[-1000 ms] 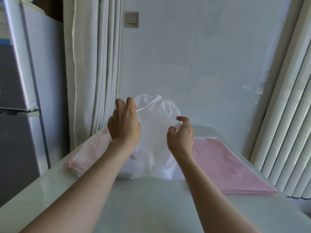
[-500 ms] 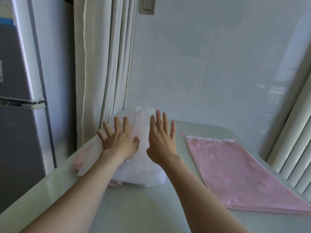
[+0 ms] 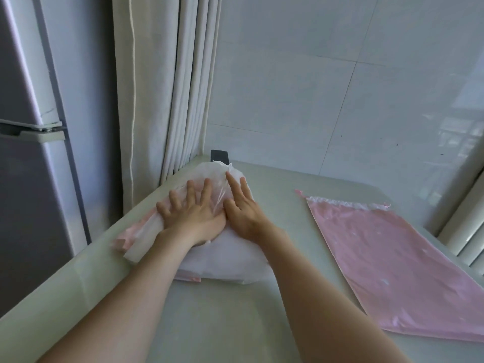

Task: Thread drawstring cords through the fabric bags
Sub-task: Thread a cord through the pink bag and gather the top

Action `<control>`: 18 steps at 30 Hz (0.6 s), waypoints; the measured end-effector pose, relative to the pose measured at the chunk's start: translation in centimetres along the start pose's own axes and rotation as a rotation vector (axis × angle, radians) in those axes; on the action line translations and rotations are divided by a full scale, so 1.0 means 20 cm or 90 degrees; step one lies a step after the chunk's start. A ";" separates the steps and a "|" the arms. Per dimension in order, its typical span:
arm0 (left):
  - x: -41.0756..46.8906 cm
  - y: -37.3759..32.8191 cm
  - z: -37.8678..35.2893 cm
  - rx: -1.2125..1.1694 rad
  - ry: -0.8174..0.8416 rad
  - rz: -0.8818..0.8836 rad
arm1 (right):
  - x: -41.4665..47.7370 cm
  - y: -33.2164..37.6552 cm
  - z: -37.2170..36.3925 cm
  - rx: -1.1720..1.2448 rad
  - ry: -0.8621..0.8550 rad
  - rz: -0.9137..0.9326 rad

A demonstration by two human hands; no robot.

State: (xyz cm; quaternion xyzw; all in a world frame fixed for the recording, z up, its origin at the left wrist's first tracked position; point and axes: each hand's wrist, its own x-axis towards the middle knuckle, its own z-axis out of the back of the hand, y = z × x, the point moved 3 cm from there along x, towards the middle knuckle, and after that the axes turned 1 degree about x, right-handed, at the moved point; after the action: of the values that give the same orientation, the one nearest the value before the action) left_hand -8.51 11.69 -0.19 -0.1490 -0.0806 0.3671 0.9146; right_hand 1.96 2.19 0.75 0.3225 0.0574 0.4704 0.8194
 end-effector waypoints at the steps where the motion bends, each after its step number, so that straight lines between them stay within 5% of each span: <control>1: 0.00 0.00 0.00 0.003 0.002 0.001 | 0.00 -0.02 -0.02 0.014 -0.002 0.006; 11: -0.02 0.00 0.02 0.034 -0.056 -0.005 | -0.05 -0.07 0.03 0.019 -0.082 0.008; 18: -0.13 -0.25 0.17 0.114 -0.316 -0.161 | -0.24 -0.15 0.31 -0.112 -0.226 -0.141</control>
State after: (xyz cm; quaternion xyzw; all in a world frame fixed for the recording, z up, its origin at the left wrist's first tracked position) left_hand -8.01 7.20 4.58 0.0377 -0.2872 0.2814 0.9148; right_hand 3.96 -5.66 2.85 0.3196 -0.0940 0.3168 0.8880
